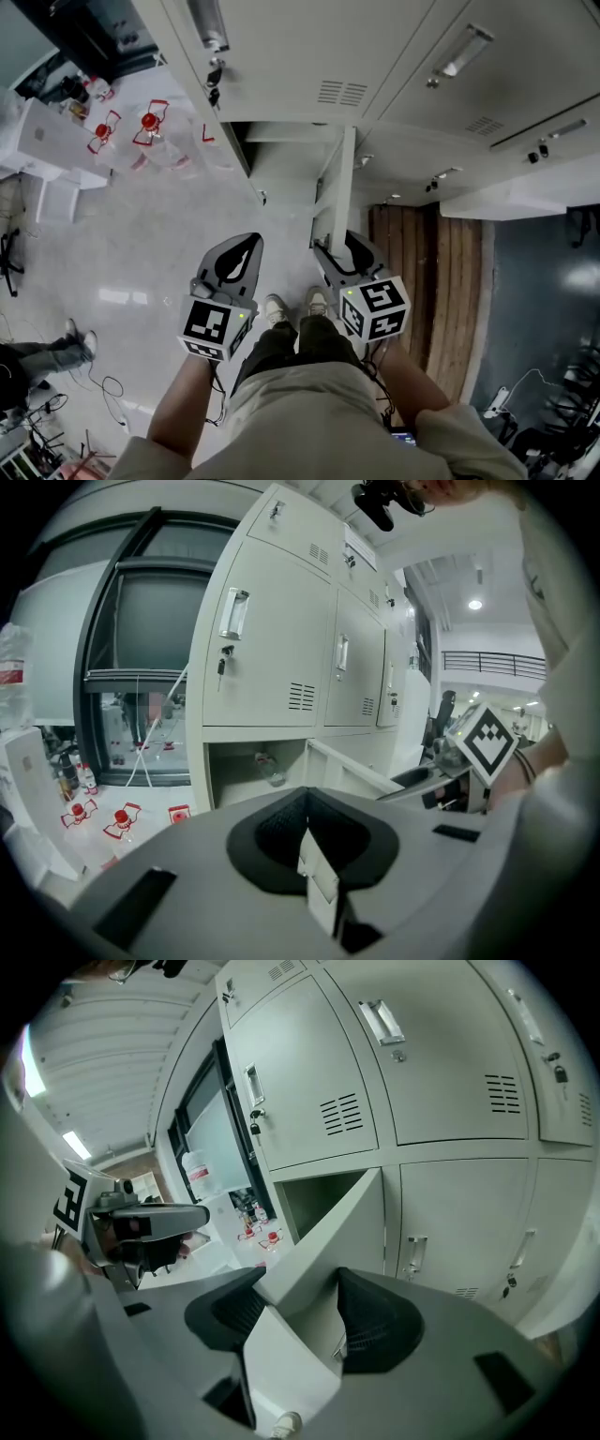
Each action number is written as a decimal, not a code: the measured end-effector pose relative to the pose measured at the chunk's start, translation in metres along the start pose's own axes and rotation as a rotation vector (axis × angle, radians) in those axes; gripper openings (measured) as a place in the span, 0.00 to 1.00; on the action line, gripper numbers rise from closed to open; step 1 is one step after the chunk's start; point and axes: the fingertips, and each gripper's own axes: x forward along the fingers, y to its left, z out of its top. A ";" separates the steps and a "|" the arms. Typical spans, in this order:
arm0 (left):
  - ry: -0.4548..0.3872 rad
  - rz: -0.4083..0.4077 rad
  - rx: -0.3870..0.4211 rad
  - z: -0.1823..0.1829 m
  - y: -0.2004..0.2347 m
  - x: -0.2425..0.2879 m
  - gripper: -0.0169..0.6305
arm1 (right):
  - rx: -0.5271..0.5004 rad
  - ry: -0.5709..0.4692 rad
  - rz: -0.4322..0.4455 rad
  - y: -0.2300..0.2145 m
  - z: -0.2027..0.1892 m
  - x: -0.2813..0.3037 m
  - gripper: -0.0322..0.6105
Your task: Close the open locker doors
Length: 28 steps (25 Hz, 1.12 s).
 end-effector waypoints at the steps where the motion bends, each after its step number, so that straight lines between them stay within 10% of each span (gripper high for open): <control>1: -0.006 0.008 -0.003 0.002 0.004 -0.002 0.04 | -0.003 0.006 0.008 0.003 0.000 0.002 0.44; 10: -0.063 0.085 -0.095 0.022 0.058 -0.019 0.04 | -0.063 0.055 0.135 0.045 0.014 0.038 0.51; 28: -0.118 0.188 -0.026 0.027 0.148 -0.019 0.04 | -0.279 -0.031 0.247 0.063 0.091 0.155 0.40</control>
